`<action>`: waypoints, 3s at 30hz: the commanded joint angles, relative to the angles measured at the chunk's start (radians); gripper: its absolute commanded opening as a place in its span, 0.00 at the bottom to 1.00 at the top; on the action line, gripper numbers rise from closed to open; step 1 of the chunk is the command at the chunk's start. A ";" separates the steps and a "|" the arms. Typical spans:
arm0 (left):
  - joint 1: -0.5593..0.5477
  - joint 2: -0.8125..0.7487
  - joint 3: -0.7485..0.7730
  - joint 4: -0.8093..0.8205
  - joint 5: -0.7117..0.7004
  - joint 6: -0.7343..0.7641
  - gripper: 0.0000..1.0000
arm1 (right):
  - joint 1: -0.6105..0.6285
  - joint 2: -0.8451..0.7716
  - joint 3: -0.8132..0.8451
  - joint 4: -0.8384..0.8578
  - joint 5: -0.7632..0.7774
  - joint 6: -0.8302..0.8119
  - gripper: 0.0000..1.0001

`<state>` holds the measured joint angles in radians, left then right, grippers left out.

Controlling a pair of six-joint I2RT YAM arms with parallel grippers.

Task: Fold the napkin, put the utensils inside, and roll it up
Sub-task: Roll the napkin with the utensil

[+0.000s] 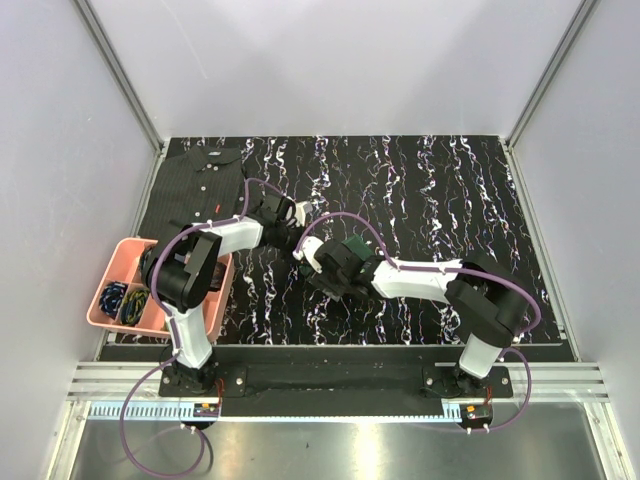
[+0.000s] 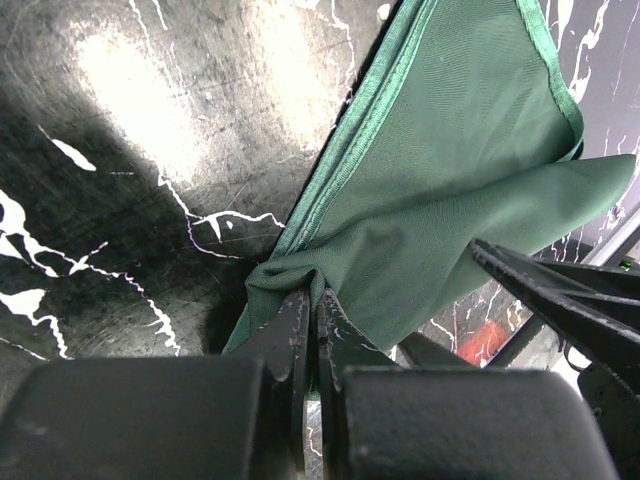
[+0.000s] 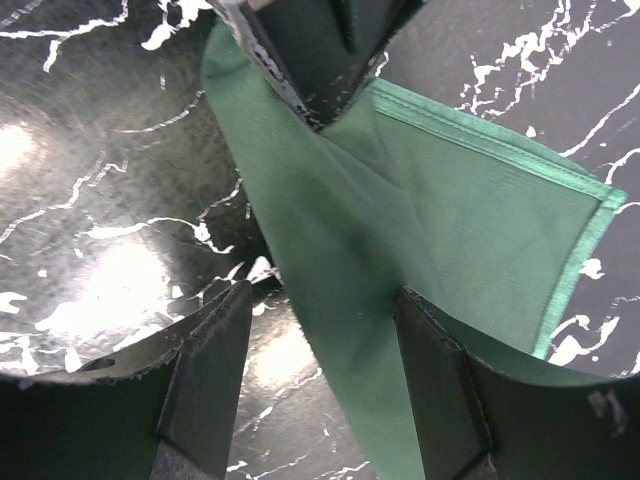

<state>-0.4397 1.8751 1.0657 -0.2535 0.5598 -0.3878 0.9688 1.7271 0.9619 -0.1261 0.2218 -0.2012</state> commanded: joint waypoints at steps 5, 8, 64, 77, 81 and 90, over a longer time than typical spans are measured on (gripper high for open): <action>-0.002 0.021 0.022 -0.064 -0.015 0.040 0.00 | 0.002 0.005 0.029 0.000 0.065 -0.060 0.68; -0.002 0.024 0.027 -0.069 -0.012 0.046 0.00 | 0.002 0.020 0.021 0.023 0.076 -0.069 0.68; 0.087 -0.275 -0.343 0.467 0.104 -0.065 0.72 | -0.473 0.390 0.236 -0.138 -1.371 0.252 0.31; 0.075 -0.206 -0.332 0.444 0.098 -0.074 0.17 | -0.476 0.408 0.270 -0.152 -1.354 0.260 0.35; 0.075 -0.188 -0.309 0.354 0.062 -0.062 0.01 | -0.476 0.381 0.293 -0.182 -1.274 0.267 0.48; 0.082 -0.128 -0.247 0.234 0.032 -0.086 0.00 | -0.472 0.123 0.302 -0.239 -0.937 0.246 0.72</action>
<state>-0.3611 1.7302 0.7795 0.0360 0.6144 -0.4732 0.4961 2.0270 1.2362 -0.3424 -0.9333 0.0753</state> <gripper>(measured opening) 0.017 0.696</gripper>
